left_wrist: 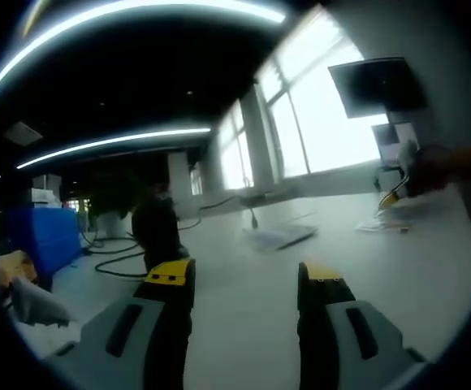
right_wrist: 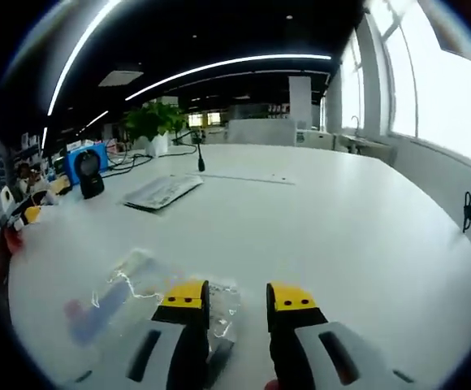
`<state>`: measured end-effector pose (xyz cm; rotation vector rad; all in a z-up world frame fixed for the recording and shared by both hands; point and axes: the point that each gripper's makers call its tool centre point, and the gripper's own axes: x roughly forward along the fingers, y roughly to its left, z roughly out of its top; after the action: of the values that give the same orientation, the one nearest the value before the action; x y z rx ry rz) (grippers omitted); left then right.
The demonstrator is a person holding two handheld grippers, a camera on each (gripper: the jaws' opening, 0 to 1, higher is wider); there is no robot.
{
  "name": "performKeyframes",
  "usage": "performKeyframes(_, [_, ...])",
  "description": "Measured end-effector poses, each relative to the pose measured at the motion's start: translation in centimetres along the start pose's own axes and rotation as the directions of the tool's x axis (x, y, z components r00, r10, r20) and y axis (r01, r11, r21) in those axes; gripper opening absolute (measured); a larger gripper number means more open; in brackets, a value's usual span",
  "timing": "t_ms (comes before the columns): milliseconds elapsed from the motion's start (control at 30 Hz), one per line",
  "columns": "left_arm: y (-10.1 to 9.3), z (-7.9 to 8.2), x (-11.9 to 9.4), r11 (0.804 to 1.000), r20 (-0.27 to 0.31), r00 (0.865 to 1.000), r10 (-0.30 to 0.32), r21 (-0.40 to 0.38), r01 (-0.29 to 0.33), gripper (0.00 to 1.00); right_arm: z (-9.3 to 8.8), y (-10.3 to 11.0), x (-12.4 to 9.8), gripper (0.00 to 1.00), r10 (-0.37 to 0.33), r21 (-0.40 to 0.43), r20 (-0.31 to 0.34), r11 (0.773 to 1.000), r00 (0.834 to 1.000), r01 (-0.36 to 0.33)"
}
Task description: Clip sheet goods on table flip sheet goods clip sheet goods scan sheet goods put sheet goods back to table
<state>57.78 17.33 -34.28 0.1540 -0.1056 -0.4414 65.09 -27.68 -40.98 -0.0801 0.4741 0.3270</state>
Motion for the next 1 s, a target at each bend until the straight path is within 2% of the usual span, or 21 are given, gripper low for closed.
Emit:
performKeyframes(167, [0.1, -0.1, 0.0, 1.000, 0.001, 1.000, 0.001, 0.000, -0.001, 0.43, -0.8, 0.5, 0.3, 0.24, 0.028, -0.004, -0.034, 1.000, 0.999, -0.028])
performKeyframes(500, [0.2, -0.1, 0.1, 1.000, 0.001, 1.000, 0.002, 0.000, -0.002, 0.43, -1.0, 0.7, 0.4, 0.22, 0.038, 0.003, -0.038, 0.999, 0.999, -0.038])
performKeyframes(667, [0.2, 0.0, 0.0, 1.000, 0.001, 1.000, 0.004, -0.001, -0.004, 0.43, -1.1, 0.4, 0.4, 0.13, 0.026, -0.005, -0.051, 1.000, 0.998, -0.026])
performKeyframes(1000, [0.0, 0.0, -0.1, 1.000, 0.001, 1.000, 0.001, 0.001, -0.001, 0.43, -1.2, 0.6, 0.4, 0.10, 0.033, -0.041, -0.078, 0.999, 0.996, -0.036])
